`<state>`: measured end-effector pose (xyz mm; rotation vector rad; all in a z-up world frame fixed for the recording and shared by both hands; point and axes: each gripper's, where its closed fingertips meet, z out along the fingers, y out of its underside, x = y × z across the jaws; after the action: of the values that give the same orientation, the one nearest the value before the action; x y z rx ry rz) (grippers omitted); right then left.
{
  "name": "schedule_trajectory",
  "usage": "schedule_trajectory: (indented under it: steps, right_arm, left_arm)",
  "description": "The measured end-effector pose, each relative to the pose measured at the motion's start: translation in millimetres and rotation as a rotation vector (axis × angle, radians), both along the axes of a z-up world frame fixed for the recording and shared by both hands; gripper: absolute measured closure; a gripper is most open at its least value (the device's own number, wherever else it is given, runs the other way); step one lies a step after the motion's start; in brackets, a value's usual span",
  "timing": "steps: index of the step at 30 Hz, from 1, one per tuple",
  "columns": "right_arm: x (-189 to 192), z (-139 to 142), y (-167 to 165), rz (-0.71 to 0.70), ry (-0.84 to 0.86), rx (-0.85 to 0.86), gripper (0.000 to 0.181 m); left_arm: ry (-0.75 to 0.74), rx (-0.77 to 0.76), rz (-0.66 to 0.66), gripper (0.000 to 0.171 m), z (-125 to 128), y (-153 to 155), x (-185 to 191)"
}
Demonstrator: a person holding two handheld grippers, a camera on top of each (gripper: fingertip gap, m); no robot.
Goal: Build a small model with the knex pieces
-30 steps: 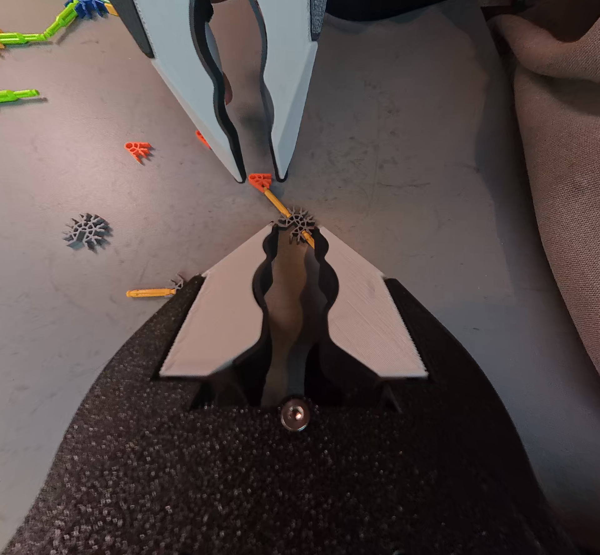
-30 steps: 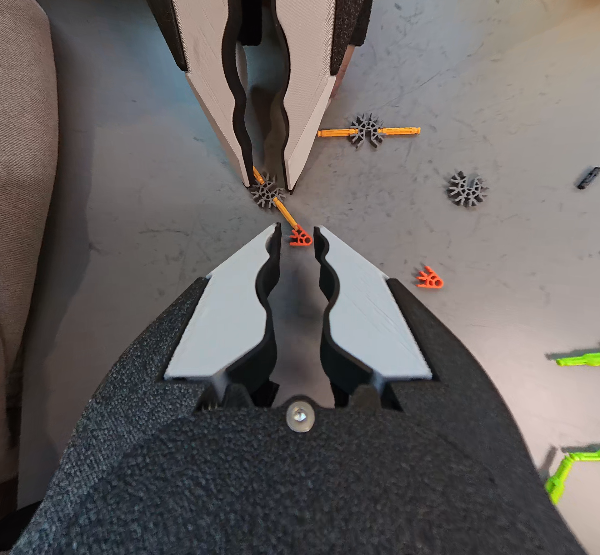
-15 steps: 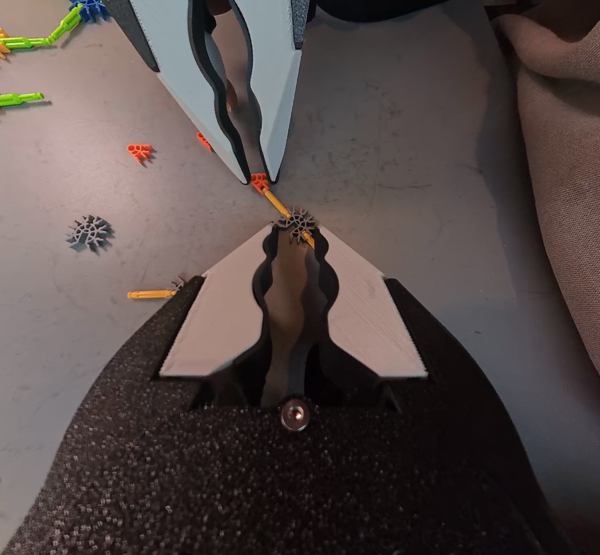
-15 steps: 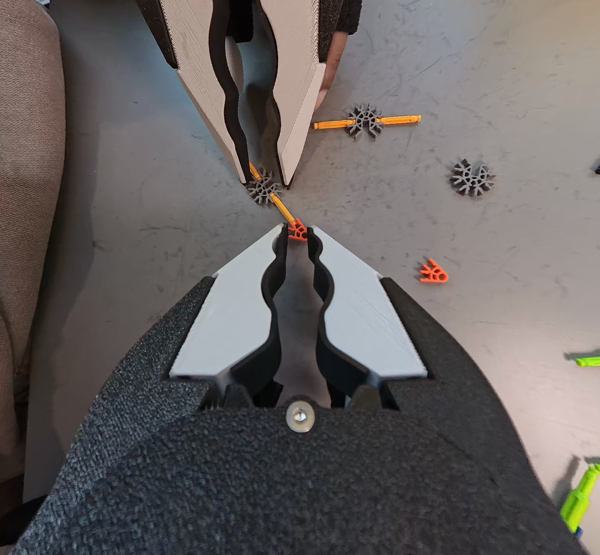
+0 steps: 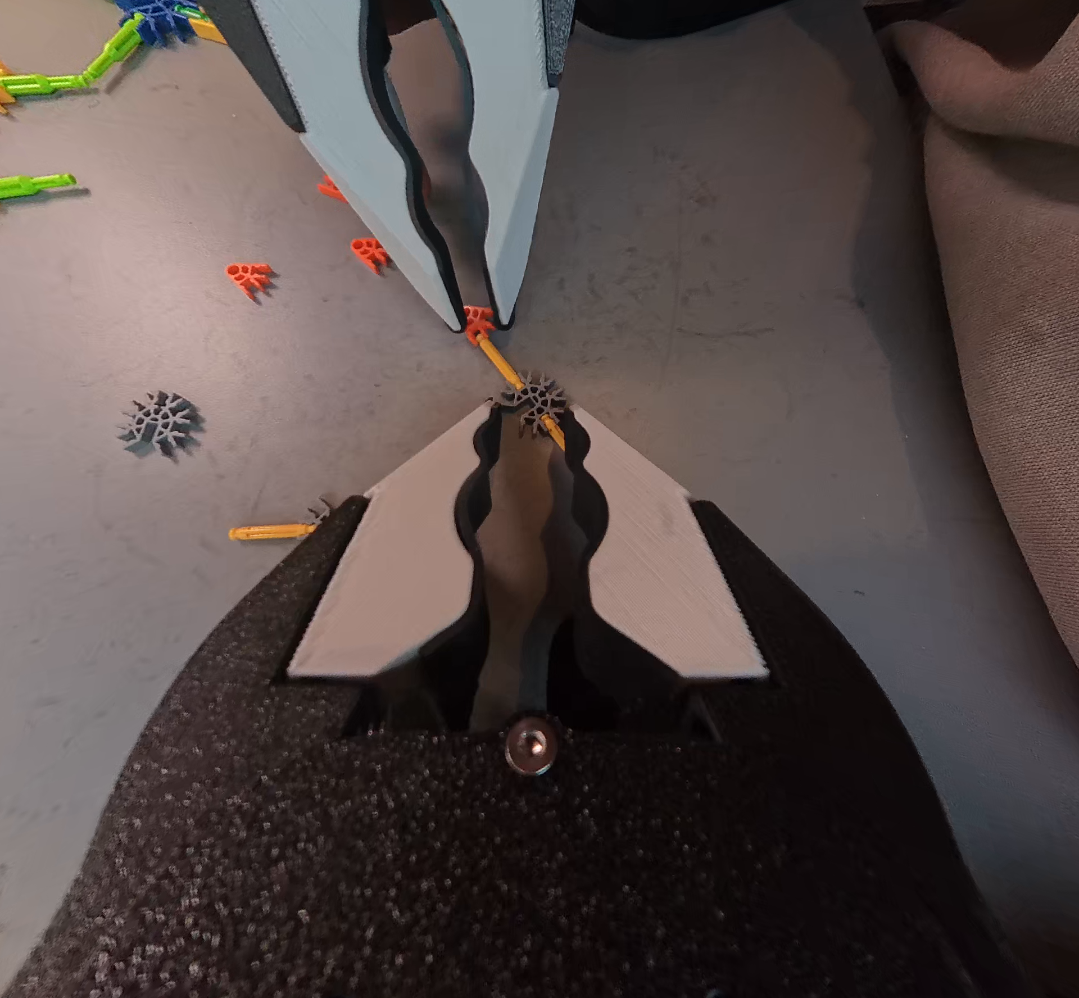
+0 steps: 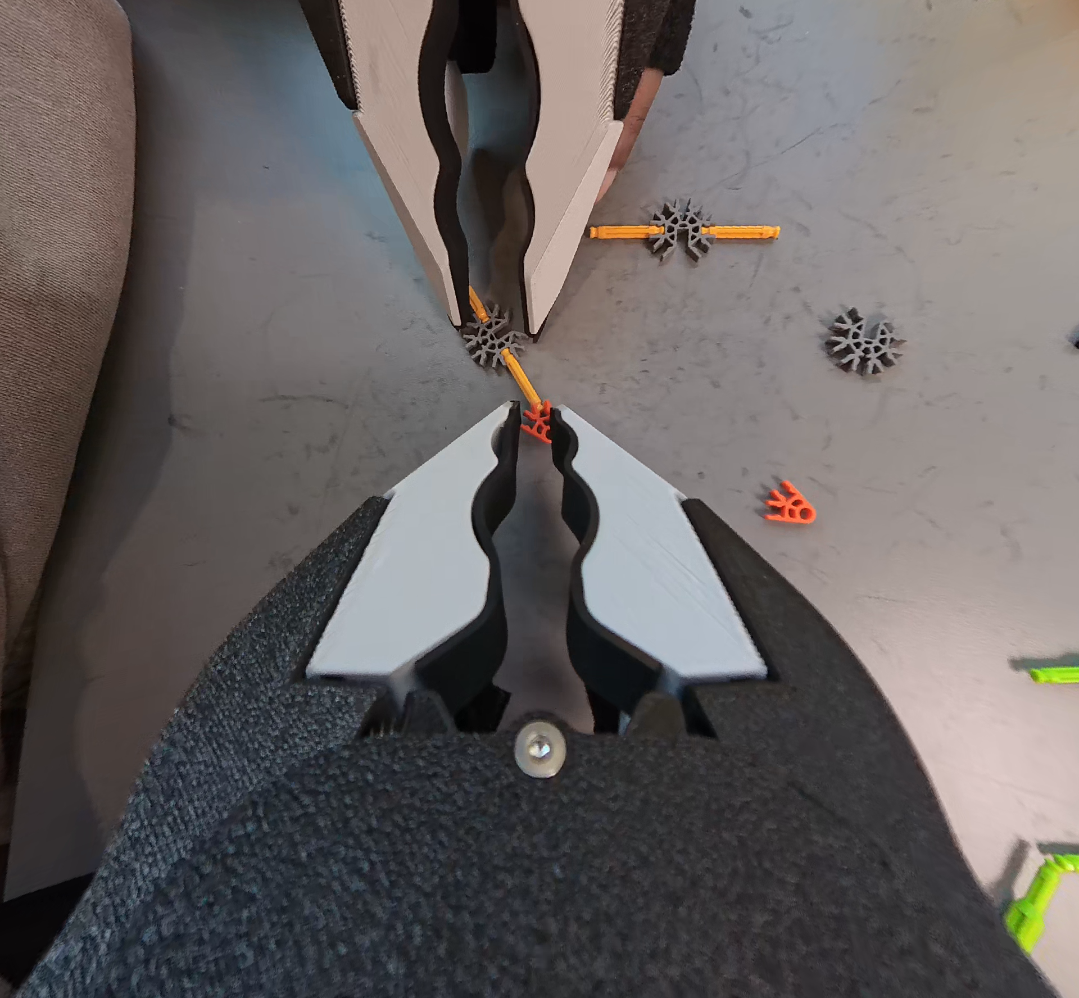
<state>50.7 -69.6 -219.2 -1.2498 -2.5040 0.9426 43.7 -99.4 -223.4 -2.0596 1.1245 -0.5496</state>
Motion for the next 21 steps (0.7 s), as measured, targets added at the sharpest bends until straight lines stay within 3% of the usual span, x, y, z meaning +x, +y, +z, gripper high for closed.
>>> schedule_trajectory:
  steps: [13,21]
  right_arm:
    - [8,5,-3,0.052,0.052,0.002,0.166]
    - [6,0,3,0.044,0.087,0.071,0.177]
  left_arm:
    - [0.023,-0.011,0.015,0.154,2,-1,-7]
    - [0.054,-0.043,0.094,0.158,-1,-4,-7]
